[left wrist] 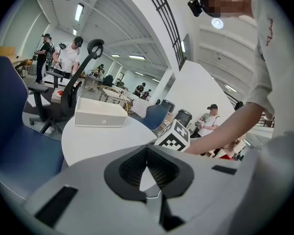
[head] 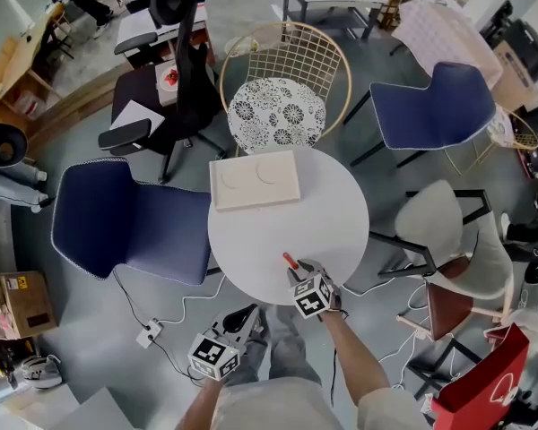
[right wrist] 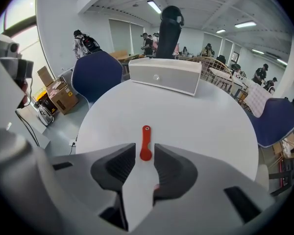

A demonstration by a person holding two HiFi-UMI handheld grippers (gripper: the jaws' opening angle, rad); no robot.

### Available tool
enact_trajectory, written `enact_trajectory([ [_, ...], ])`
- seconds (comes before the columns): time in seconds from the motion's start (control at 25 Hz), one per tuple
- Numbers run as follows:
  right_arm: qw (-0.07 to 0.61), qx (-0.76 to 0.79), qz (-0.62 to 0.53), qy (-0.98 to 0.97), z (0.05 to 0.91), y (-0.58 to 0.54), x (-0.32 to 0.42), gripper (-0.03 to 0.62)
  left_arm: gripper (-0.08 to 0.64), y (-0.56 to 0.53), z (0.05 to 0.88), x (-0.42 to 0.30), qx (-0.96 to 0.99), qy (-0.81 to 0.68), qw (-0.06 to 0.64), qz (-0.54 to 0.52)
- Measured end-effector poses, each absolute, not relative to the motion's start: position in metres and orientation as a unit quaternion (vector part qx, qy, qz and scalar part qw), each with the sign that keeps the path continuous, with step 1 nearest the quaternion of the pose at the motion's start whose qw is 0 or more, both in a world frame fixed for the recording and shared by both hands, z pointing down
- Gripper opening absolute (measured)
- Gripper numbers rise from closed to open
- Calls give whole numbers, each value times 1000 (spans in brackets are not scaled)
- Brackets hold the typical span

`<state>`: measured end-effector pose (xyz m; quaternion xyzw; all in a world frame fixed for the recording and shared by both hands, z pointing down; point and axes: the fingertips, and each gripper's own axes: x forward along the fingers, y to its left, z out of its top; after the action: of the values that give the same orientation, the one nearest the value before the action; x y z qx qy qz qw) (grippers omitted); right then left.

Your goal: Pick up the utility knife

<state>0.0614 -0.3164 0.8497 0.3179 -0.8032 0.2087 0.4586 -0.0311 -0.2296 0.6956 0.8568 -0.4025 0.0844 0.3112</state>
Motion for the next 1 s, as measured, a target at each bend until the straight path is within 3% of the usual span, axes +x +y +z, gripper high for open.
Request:
enact_trajectory([
  [1.0, 451, 332, 194, -805, 846, -320, 63, 83, 12, -231, 695, -36, 856, -406, 310, 83],
])
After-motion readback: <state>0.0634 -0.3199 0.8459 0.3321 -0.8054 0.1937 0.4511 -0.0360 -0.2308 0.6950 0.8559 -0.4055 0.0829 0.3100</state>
